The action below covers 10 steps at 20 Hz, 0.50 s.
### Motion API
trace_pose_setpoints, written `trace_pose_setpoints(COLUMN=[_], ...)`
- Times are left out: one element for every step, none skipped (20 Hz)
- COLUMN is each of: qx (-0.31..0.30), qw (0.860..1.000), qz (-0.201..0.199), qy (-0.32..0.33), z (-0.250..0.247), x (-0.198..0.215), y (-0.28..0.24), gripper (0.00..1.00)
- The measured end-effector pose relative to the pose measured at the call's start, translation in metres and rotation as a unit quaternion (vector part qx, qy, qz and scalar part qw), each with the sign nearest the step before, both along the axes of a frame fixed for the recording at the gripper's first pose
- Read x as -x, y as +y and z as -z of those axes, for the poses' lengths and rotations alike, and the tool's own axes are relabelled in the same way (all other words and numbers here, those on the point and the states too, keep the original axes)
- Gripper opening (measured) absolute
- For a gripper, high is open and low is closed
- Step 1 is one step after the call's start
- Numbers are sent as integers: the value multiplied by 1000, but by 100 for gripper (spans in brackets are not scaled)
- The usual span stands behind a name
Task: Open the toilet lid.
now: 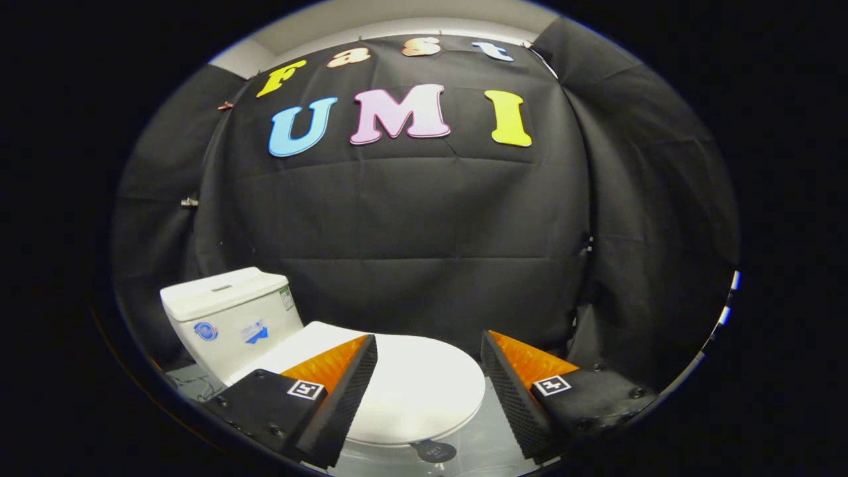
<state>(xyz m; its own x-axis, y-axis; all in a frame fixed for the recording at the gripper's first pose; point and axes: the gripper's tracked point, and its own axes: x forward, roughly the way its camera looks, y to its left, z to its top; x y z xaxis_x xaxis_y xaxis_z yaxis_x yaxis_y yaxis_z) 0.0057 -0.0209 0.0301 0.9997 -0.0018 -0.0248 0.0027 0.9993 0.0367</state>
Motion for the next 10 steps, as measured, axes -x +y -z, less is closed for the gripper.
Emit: trace_pose_setpoints(qx=[-16,-35,-50,-65,-78,-81,-78,-78,-82,-88], qw=[1000,999,998,997,996,995,994,994,993,992], qz=[-1,3,8,9,10,10,14,13,13,16], qy=[10,19,30,38,51,61,70,75,83,93], z=[6,13,22,31,42,55,67,75,84,93], x=[1,2,4,7,10,12,15,17,19,20], y=[0,-4,-8,-10,-12,-14,-18,-21,-25,-29], gripper=[99,99,99,99,98,99,99,99,99,99])
